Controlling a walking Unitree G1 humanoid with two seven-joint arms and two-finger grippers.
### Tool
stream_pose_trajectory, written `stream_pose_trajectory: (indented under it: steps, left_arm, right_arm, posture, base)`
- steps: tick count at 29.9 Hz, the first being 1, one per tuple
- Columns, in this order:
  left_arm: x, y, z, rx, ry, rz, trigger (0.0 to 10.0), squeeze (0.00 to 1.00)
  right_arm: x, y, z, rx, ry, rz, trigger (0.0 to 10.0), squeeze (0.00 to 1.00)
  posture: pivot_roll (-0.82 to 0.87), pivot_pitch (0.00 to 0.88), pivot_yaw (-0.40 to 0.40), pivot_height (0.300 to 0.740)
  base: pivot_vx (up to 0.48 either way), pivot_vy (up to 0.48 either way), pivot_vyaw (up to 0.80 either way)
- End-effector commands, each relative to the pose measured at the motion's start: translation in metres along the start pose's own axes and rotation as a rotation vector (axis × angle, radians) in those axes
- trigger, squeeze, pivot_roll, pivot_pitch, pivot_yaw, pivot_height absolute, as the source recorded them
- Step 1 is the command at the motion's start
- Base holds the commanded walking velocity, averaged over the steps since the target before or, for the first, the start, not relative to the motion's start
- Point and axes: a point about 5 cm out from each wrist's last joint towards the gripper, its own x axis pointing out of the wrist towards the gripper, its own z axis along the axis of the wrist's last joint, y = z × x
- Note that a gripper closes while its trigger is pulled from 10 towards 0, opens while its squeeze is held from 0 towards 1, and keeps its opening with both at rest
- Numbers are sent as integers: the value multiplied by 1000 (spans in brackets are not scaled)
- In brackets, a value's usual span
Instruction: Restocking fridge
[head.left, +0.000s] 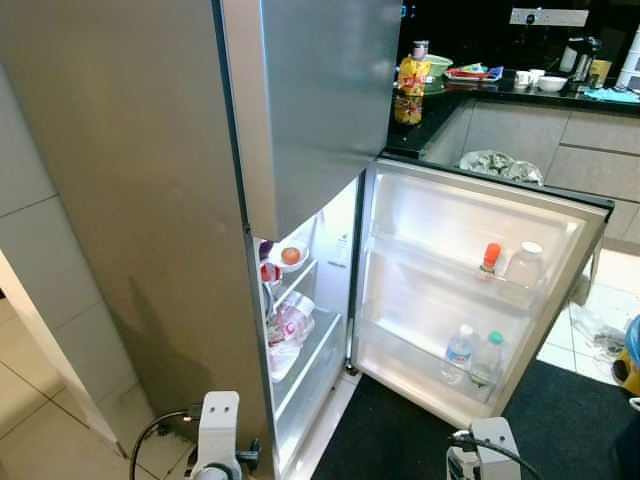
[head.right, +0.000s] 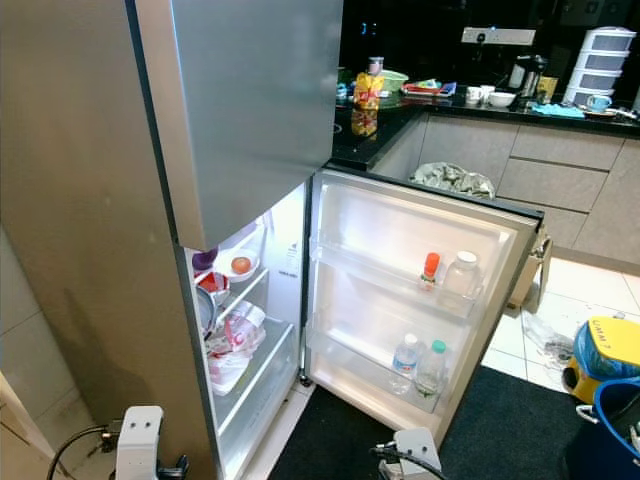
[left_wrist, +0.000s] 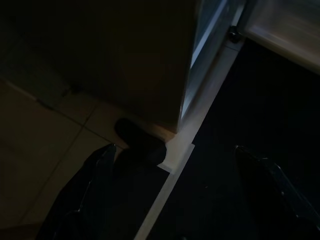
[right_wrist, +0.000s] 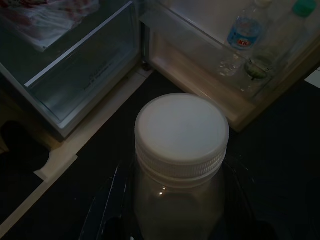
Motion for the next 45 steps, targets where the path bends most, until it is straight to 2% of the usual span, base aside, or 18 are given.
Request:
stream_pose_trajectory:
  steps: [1, 11, 25, 37, 45]
  left_arm:
    - [0, -1, 0, 20, 0, -8, 10000, 0]
    - [1, -8, 3, 20, -4, -30, 10000, 0]
    - [1, -8, 1, 38, 8, -39, 10000, 0]
    - [2, -1, 3, 26, 22, -18, 10000, 0]
    - [3, -4, 5, 98, 14, -33, 10000, 0]
  right_arm:
    - [-1, 0, -1, -7, 6, -1, 10000, 0]
    - [-3, -2, -8, 9, 17, -15, 10000, 0]
    - [-5, -4, -12, 20, 28, -22, 10000, 0]
    - [-4, -2, -10, 18, 31, -16, 10000, 0]
    - [-4, 0, -12, 34, 35, -8, 10000, 0]
  posture:
    - [-91, 60, -21, 740]
    - [-102, 71, -11, 740]
    - [-103, 83, -10, 740]
    - [-101, 84, -17, 740]
    - [-97, 80, -11, 740]
  base:
    - [0, -352, 0]
    - [0, -363, 0]
    - [0, -359, 0]
    - [0, 0, 0]
    - [0, 0, 0]
